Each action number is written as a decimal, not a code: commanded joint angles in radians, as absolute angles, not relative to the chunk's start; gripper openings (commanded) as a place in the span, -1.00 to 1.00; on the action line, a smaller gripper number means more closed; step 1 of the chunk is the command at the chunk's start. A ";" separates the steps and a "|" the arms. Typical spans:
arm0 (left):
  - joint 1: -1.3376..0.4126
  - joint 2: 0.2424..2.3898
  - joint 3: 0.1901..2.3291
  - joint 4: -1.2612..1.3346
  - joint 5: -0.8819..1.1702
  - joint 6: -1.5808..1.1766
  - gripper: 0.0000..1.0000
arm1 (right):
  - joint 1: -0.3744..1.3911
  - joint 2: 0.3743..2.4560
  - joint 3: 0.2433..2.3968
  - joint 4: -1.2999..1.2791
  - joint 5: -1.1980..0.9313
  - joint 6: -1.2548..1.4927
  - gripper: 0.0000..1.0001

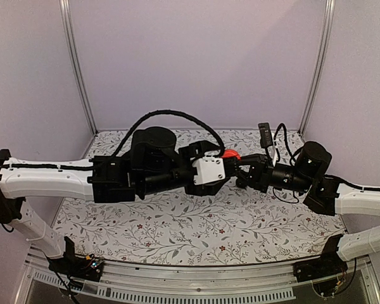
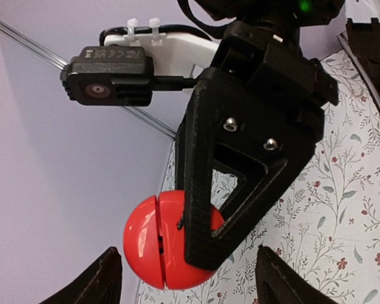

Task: Insert the wireless bluetooth earbuds into the charging case
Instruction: Adjust the charging case, then pass from the right arm to the left

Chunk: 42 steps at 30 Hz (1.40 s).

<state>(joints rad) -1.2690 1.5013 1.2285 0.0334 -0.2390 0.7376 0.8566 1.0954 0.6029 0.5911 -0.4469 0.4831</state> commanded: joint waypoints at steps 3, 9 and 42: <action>-1.255 1.528 1.274 0.057 -0.246 0.766 0.28 | 0.865 1.105 0.621 0.608 -0.440 0.514 -1.00; -1.254 1.544 1.281 0.060 -0.242 0.781 0.20 | 0.874 1.114 0.623 0.610 -0.440 0.527 -1.00; -1.230 1.553 1.298 0.069 -0.144 0.779 0.08 | 0.885 1.134 0.632 0.620 -0.462 0.526 -1.00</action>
